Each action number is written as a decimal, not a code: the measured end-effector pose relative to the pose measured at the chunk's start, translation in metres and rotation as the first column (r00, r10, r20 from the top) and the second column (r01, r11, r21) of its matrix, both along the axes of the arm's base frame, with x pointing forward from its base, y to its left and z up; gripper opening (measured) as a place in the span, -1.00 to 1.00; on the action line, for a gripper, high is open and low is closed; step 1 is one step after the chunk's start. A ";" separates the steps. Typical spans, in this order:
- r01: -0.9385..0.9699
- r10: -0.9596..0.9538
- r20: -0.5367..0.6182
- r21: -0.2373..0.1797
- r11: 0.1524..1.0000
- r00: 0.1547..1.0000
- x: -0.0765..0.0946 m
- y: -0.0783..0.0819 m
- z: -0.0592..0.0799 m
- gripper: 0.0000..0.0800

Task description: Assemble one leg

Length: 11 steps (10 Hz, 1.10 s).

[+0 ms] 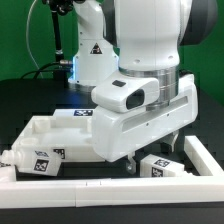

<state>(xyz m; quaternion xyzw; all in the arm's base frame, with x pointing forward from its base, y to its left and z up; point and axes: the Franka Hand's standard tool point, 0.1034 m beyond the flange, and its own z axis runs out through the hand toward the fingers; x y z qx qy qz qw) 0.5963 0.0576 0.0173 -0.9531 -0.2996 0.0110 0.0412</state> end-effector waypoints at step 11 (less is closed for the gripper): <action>-0.163 0.164 0.044 -0.024 0.986 0.985 -0.101 -0.024 0.041 -0.28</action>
Offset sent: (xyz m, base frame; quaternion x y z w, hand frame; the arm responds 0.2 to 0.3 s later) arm 0.0000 0.0000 0.0000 0.0000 0.0000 0.0000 1.0000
